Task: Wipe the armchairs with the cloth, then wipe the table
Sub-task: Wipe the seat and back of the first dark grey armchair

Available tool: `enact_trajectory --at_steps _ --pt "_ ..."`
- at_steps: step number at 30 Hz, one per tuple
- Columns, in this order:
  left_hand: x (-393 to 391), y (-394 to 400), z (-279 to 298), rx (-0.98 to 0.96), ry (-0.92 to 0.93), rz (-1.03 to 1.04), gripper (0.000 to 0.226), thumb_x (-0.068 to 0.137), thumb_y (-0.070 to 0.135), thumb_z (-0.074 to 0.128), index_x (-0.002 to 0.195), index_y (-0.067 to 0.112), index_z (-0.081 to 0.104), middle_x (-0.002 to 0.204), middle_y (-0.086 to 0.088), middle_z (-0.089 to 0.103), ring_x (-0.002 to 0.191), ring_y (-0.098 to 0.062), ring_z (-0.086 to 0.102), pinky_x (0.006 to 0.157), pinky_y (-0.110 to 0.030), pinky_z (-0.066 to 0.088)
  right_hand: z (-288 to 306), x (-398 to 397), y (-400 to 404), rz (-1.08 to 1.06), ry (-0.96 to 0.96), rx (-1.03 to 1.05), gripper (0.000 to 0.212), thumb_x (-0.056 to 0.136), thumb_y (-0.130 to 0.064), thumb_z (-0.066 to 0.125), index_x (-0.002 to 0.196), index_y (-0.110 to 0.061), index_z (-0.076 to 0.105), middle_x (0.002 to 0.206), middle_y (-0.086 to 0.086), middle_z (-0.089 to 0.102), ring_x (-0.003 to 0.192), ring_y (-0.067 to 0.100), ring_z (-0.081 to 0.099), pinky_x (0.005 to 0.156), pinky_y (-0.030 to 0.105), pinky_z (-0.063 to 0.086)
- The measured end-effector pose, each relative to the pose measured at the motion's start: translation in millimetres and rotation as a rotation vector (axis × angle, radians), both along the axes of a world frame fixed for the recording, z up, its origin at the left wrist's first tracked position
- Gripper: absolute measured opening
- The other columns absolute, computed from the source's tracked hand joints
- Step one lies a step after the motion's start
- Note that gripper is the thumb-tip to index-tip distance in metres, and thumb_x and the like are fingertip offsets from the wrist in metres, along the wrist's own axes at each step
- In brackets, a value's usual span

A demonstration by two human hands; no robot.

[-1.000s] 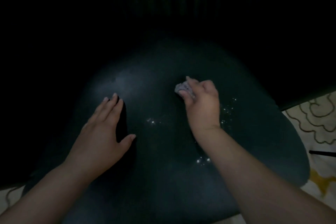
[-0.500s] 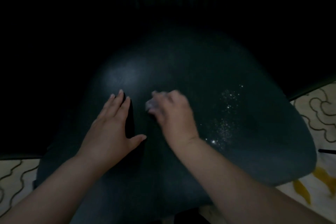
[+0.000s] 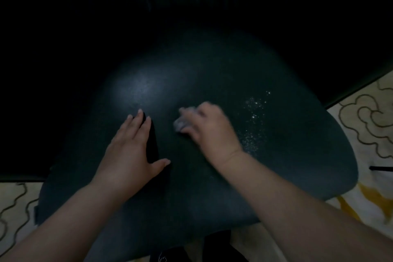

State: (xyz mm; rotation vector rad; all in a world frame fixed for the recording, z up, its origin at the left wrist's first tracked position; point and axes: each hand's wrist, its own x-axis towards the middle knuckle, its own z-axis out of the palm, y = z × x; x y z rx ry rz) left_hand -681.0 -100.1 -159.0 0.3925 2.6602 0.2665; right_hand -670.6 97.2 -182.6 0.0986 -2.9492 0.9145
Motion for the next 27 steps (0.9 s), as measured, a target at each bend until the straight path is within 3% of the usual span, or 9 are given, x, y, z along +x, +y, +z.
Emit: enact_trajectory --at_steps 2,4,9,14,16,20,23,25,27 --pt "1 4 0 -0.004 0.014 -0.025 0.11 0.072 0.067 0.063 0.153 0.023 0.004 0.159 0.009 -0.013 0.145 -0.011 -0.01 0.118 -0.033 0.005 -4 -4 42 -0.286 0.022 0.016 0.033 0.086 -0.019 0.069 0.118 -0.009 0.067 0.099 0.019 0.058 0.094 0.03 0.057 0.085 0.026 0.044" --pt "0 10 -1 -0.012 0.02 -0.047 0.109 0.073 0.067 0.062 0.153 0.022 0.004 0.159 0.008 -0.013 0.145 -0.012 -0.01 0.119 -0.034 0.005 -7 1 56 -0.361 -0.058 -0.018 0.037 0.088 -0.021 0.066 0.124 -0.012 0.062 0.106 0.018 0.055 0.1 0.031 0.054 0.088 0.034 0.045" --pt "-1 33 -4 0.004 0.025 -0.079 0.109 0.074 0.069 0.059 0.152 0.023 -0.001 0.158 0.008 -0.017 0.144 -0.011 -0.013 0.115 -0.032 -0.001 2 14 48 0.103 -0.05 0.064 0.038 0.078 -0.016 0.076 0.115 -0.009 0.068 0.091 0.016 0.059 0.083 0.033 0.057 0.072 0.036 0.051" --pt "-7 55 -5 0.047 0.047 -0.148 0.108 0.074 0.07 0.057 0.152 0.025 -0.003 0.157 0.012 -0.019 0.143 -0.008 -0.016 0.11 -0.03 -0.005 -3 1 114 -0.477 -0.006 -0.036 0.031 0.089 -0.02 0.064 0.119 -0.016 0.064 0.11 0.014 0.058 0.104 0.015 0.055 0.089 0.021 0.041" --pt "-12 64 -5 0.054 0.048 -0.162 0.108 0.075 0.069 0.058 0.152 0.025 -0.004 0.157 0.011 -0.019 0.143 -0.008 -0.016 0.108 -0.03 -0.006 -6 8 98 -0.379 0.04 -0.131 0.029 0.084 -0.007 0.069 0.113 -0.002 0.067 0.098 0.011 0.057 0.097 -0.005 0.054 0.088 0.012 0.042" --pt "-17 82 -8 0.071 0.042 -0.209 0.106 0.076 0.068 0.057 0.152 0.025 -0.004 0.157 0.009 -0.019 0.144 -0.011 -0.016 0.112 -0.032 -0.008 2 14 100 -0.053 0.014 0.036 0.033 0.08 -0.015 0.074 0.113 -0.007 0.07 0.091 0.015 0.059 0.09 0.024 0.058 0.082 0.027 0.047" --pt "-23 90 -10 0.082 0.059 -0.246 0.099 0.079 0.068 0.051 0.152 0.027 -0.003 0.158 0.009 -0.018 0.144 -0.012 -0.015 0.112 -0.034 -0.008 1 -8 153 -0.371 0.028 0.034 0.029 0.088 -0.016 0.066 0.115 -0.005 0.068 0.099 0.013 0.055 0.103 0.019 0.059 0.09 0.007 0.035" --pt "-28 91 -10 0.08 0.069 -0.25 0.093 0.081 0.068 0.045 0.152 0.029 -0.001 0.158 0.009 -0.016 0.144 -0.012 -0.014 0.113 -0.035 -0.007 0 -9 166 -0.576 0.024 -0.092 0.034 0.091 -0.015 0.063 0.122 -0.002 0.061 0.098 0.006 0.053 0.095 0.001 0.053 0.081 -0.004 0.027" --pt "-32 90 -11 0.063 0.064 -0.239 0.09 0.082 0.069 0.041 0.152 0.031 -0.002 0.158 0.009 -0.015 0.144 -0.012 -0.013 0.113 -0.036 -0.006 -7 -2 144 -0.516 0.014 -0.1 0.033 0.091 -0.016 0.061 0.122 -0.007 0.061 0.103 0.008 0.057 0.096 0.003 0.053 0.082 0.005 0.032"
